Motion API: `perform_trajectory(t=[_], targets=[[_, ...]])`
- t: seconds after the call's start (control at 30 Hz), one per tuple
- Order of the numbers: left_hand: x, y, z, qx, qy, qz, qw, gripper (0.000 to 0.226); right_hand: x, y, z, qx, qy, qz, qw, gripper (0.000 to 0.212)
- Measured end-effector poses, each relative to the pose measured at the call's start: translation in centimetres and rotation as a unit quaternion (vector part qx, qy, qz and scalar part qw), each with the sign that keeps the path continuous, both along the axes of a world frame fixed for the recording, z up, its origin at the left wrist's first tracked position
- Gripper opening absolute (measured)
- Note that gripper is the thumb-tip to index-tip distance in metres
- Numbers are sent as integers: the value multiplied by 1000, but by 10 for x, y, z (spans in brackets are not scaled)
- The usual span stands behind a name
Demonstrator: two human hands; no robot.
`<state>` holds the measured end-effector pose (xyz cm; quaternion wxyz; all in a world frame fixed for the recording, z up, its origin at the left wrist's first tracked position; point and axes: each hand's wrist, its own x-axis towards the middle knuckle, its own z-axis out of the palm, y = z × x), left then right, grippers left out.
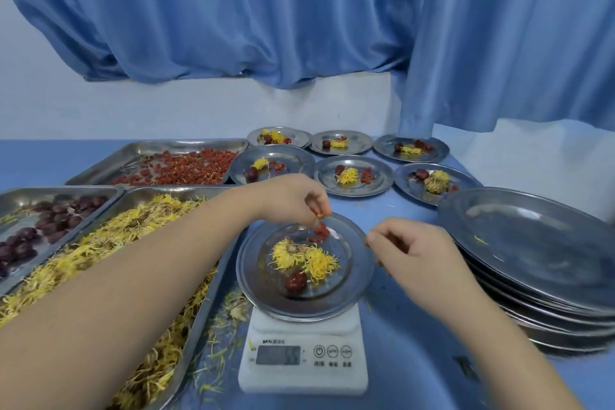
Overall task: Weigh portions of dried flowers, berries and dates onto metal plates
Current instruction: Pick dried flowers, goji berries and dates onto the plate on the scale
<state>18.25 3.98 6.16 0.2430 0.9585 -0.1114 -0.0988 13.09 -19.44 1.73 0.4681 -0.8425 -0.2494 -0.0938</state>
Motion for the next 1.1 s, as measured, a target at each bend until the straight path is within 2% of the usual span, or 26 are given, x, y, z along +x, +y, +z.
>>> perform_trajectory(t=[0.2, 0.33, 0.47, 0.57, 0.67, 0.83, 1.1], targets=[[-9, 3, 1, -5, -69, 37, 997, 27, 0, -4, -16, -51, -120, -57, 990, 24], [-12, 5, -4, 8, -102, 51, 993, 21, 1, -5, -21, -86, -155, -69, 982, 21], [-15, 5, -8, -7, -95, 62, 994, 9, 2, -6, -21, -92, -145, -66, 983, 24], [-18, 4, -7, -45, -88, 74, 992, 9, 3, -7, -21, -94, -136, -66, 984, 25], [-20, 1, -6, -84, -77, 89, 989, 15, 5, -7, -22, -91, -124, -63, 986, 22], [-23, -3, -10, -96, -75, 91, 988, 32, 5, -8, -23, -83, -108, -62, 989, 20], [-21, -3, -14, -172, -71, 117, 976, 14, 8, -8, -25, -82, -106, -59, 989, 21]])
